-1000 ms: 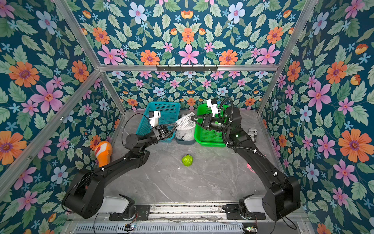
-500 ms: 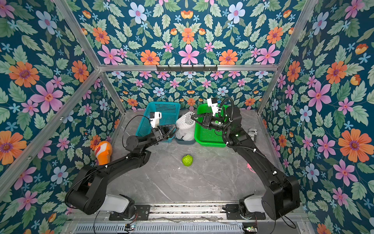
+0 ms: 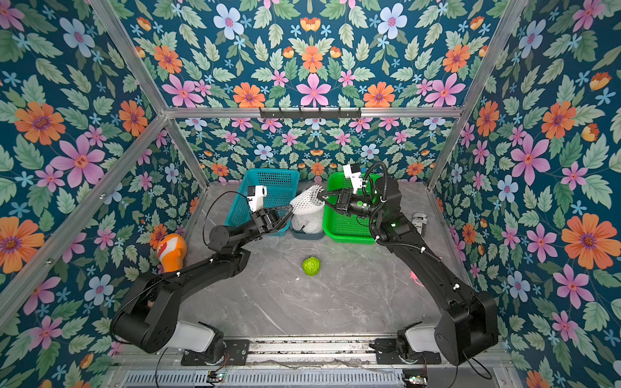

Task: Sleeve custard apples in foam nets
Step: Open the foam net.

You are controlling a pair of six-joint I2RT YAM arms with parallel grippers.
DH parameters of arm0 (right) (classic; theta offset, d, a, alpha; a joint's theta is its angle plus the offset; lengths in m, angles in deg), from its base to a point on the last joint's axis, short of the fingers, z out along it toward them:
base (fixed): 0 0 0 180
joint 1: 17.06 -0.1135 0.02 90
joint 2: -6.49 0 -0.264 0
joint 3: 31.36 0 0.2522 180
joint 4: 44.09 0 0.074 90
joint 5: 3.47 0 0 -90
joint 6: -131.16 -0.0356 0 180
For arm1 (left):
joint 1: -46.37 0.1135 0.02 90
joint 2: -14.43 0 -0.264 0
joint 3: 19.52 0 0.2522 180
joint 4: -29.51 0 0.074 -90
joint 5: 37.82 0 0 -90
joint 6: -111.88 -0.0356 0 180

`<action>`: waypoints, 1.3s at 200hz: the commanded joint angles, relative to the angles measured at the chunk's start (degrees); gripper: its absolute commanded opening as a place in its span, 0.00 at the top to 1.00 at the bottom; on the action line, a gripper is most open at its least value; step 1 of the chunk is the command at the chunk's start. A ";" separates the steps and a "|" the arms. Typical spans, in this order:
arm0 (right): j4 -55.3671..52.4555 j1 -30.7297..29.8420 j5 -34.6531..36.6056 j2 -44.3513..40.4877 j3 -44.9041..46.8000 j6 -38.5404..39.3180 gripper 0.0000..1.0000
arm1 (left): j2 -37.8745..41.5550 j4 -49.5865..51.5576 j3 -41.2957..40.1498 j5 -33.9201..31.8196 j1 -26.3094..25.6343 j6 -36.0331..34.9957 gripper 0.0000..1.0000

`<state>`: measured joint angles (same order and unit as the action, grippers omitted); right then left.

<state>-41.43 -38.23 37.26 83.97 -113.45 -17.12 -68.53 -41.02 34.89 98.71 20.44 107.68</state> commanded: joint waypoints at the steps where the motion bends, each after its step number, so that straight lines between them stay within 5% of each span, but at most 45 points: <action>1: -0.06 0.06 -0.38 -0.04 -0.66 0.71 1.00 | 0.39 -1.78 -0.02 0.67 0.09 0.00 0.94; 8: -0.13 0.09 -0.29 -0.04 -0.65 0.80 1.00 | 0.42 -1.63 -0.12 0.72 0.17 -0.10 1.00; 52: -0.85 0.13 -0.47 0.49 -1.01 1.37 0.99 | 0.11 -3.30 -0.83 -0.36 0.27 0.65 1.00; 77: -0.41 0.09 -1.00 0.87 -0.91 1.07 0.92 | -1.91 -9.24 -0.15 -0.60 0.36 4.70 1.00; 100: -0.25 0.14 -1.06 0.81 -1.01 1.02 0.73 | -4.13 -14.21 0.87 -2.25 0.36 8.20 1.00; 124: 1.23 0.08 -1.83 1.09 -1.02 -0.18 0.83 | -5.26 -14.19 2.43 -1.91 0.27 8.60 1.00; 155: -1.41 0.90 -0.13 0.61 -0.53 0.69 0.54 | -5.17 -14.23 1.90 -3.48 0.27 9.35 1.00; 183: 0.53 3.82 1.31 -1.45 2.05 -1.03 0.39 | -4.89 -14.15 0.93 -5.91 0.44 10.19 1.00; 224: 4.93 6.63 3.16 -4.40 6.96 -3.99 0.29 | -5.75 -14.23 0.15 -10.92 0.74 12.53 1.00; 260: 22.01 3.83 2.83 0.33 12.12 -13.21 0.31 | -4.61 -14.23 1.28 -12.81 0.80 12.64 1.00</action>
<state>-32.86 -32.74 39.62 81.91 -103.27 -22.96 -74.06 -48.34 35.56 88.17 21.18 119.48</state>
